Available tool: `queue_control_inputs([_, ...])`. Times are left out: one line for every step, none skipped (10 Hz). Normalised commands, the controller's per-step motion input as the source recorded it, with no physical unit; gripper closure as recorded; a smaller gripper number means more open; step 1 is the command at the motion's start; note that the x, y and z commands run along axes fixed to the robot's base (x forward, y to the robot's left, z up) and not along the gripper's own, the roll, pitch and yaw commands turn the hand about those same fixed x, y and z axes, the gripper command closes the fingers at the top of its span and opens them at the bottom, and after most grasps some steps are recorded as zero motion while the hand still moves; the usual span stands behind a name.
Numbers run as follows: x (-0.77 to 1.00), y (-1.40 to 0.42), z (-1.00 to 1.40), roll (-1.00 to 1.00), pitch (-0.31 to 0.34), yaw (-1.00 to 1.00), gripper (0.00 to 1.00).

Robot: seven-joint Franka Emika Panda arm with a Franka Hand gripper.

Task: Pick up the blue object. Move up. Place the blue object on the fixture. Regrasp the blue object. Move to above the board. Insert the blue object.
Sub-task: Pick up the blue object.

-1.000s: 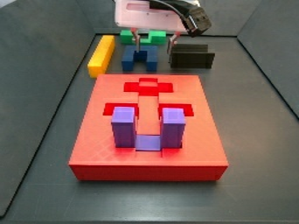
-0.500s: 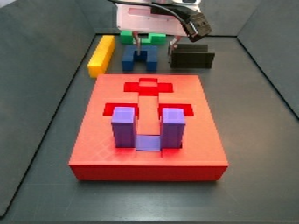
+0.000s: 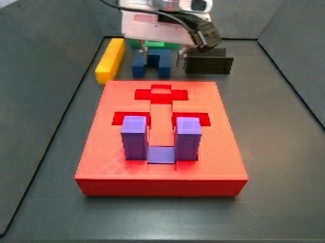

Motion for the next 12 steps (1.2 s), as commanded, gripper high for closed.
queue_control_inputs([0.00, -0.03, 0.02, 0.00, -0.007, 0.00, 0.00])
queue_control_inputs([0.03, 0.00, -0.06, 0.03, 0.000, 0.00, 0.00])
queue_control_inputs([0.06, 0.00, -0.15, 0.07, 0.000, 0.00, 0.00])
queue_control_inputs([0.05, 0.00, -0.17, 0.10, 0.000, 0.00, 0.00])
queue_control_inputs([0.08, -0.05, -0.17, 0.10, 0.009, -0.07, 0.00])
queue_control_inputs([0.03, -0.03, -0.12, 0.06, 0.000, -0.19, 0.00])
queue_control_inputs([0.00, -0.01, -0.08, 0.03, 0.000, -0.28, 0.00])
queue_control_inputs([0.00, 0.00, -0.03, 0.02, 0.001, -0.37, 0.00])
queue_control_inputs([0.00, 0.00, -0.06, 0.02, 0.000, -0.30, 0.00])
queue_control_inputs([0.00, 0.00, -0.18, 0.05, 0.000, -0.22, 0.00])
queue_control_inputs([-0.05, 0.00, -0.27, 0.09, 0.000, -0.13, 0.00])
queue_control_inputs([-0.06, 0.00, -0.29, 0.10, 0.000, -0.08, 0.00])
